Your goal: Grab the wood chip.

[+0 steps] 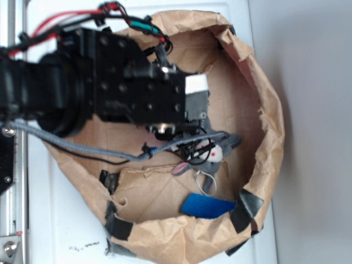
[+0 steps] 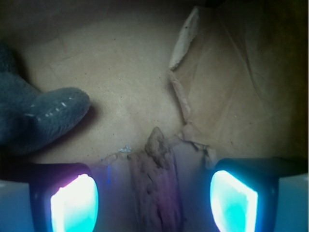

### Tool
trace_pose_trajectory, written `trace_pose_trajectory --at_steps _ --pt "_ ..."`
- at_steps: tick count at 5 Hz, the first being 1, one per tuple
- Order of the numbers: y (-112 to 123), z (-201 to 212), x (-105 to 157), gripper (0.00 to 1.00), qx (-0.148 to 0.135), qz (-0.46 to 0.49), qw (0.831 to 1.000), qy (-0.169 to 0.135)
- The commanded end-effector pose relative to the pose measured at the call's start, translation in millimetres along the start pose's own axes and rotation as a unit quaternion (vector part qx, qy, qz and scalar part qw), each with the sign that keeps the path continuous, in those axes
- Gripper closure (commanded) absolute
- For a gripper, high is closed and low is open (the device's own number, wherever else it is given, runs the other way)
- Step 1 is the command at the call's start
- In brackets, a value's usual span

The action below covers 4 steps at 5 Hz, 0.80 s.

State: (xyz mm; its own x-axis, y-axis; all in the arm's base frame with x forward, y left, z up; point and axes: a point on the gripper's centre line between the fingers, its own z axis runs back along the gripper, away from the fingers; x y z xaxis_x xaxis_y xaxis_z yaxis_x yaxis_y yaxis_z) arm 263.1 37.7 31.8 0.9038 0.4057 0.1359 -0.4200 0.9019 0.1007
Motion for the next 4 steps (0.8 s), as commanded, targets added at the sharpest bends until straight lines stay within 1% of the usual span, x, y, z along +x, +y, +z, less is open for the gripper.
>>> trace_pose_trajectory --at_steps 1,2,4 --pt "-1 2 2 0.64 0.010 0.007 0.999 -0.044" --pt "2 8 3 1.00 0.007 0.017 0.998 -0.052" --pt "7 18 7 1.00 -0.002 0.033 0.998 -0.057"
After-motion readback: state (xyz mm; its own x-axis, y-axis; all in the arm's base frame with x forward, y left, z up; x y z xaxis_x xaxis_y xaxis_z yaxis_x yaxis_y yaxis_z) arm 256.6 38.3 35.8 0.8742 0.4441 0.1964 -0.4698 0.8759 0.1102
